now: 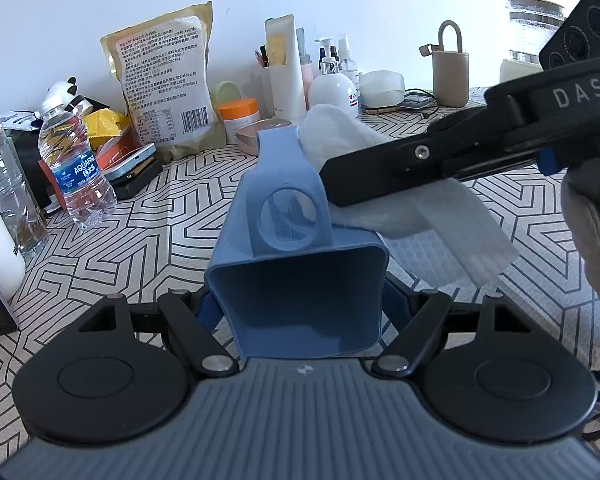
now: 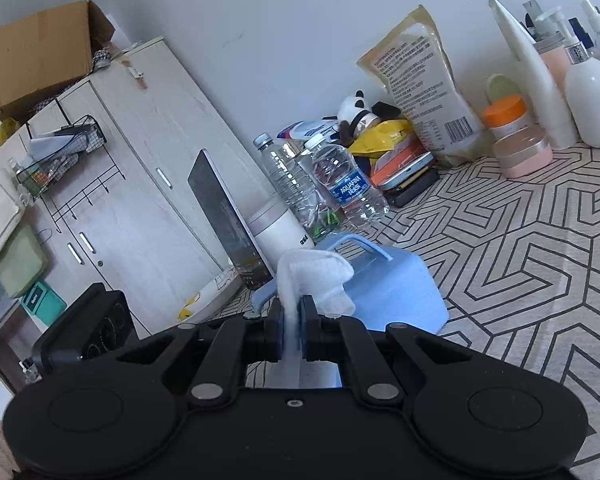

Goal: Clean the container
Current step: 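Wipe along the handle's outer side with the right tool's wipe, then rub the wipe down the container's wall beside the handle with the right tool, then wipe back over the container's handle with the right tool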

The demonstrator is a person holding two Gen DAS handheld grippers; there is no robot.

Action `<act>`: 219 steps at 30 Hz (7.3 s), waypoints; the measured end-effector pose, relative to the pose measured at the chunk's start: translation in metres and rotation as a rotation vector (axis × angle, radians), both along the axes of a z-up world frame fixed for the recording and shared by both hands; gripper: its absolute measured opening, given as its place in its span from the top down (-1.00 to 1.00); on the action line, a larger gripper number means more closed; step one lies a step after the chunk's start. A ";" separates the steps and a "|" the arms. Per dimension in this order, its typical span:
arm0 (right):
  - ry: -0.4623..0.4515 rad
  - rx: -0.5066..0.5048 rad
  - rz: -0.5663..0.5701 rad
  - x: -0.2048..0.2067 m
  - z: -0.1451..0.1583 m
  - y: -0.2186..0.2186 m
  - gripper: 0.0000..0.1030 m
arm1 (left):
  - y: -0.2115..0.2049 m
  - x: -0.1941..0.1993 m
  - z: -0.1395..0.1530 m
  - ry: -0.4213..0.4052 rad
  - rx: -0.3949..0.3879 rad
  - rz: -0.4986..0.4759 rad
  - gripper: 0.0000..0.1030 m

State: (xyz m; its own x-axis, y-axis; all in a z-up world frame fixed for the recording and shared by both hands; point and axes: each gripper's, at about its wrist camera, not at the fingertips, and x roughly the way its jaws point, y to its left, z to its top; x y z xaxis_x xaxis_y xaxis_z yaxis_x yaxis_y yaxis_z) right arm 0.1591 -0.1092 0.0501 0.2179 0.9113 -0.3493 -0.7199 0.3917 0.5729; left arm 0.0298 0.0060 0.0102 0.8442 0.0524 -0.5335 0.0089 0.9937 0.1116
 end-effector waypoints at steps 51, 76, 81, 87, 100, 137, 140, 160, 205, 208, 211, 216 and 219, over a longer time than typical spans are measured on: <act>0.043 -0.001 -0.084 0.011 -0.004 -0.010 0.88 | -0.008 -0.010 0.002 0.001 0.007 -0.004 -0.51; 0.067 0.018 -0.089 0.006 -0.008 -0.014 0.86 | -0.004 -0.005 0.001 0.003 0.004 0.000 -0.53; 0.060 0.012 -0.090 0.005 -0.008 -0.014 0.85 | -0.004 -0.005 0.001 0.001 0.005 -0.003 -0.54; 0.077 -0.001 -0.111 0.005 -0.010 -0.016 0.85 | -0.004 -0.005 0.000 0.001 0.005 -0.001 -0.54; 0.111 -0.016 -0.142 0.008 -0.015 -0.018 0.53 | -0.003 -0.005 0.000 -0.001 0.004 0.001 -0.55; 0.101 0.029 -0.078 0.005 -0.012 -0.013 0.31 | -0.001 -0.001 -0.001 0.006 0.012 0.004 -0.57; 0.139 -0.003 -0.113 0.011 -0.019 -0.014 0.29 | -0.002 -0.002 -0.001 0.002 0.015 0.002 -0.57; 0.134 -0.060 -0.181 0.013 -0.021 -0.019 0.76 | -0.003 -0.004 -0.001 0.000 0.014 0.000 -0.57; 0.044 0.028 -0.018 0.003 -0.005 -0.001 0.81 | -0.005 -0.003 -0.003 -0.005 0.026 -0.012 -0.57; 0.044 0.030 0.000 0.002 -0.005 0.001 0.81 | -0.005 -0.004 -0.003 -0.004 0.024 -0.010 -0.57; 0.048 0.030 -0.001 0.003 -0.005 0.002 0.85 | -0.004 -0.004 -0.003 -0.004 0.024 -0.010 -0.57; 0.039 0.019 -0.032 0.003 -0.005 0.000 0.87 | -0.004 -0.004 -0.002 -0.009 0.026 -0.010 -0.57; 0.036 0.017 -0.040 0.004 -0.005 -0.001 0.87 | -0.004 -0.005 -0.002 -0.014 0.028 -0.004 -0.48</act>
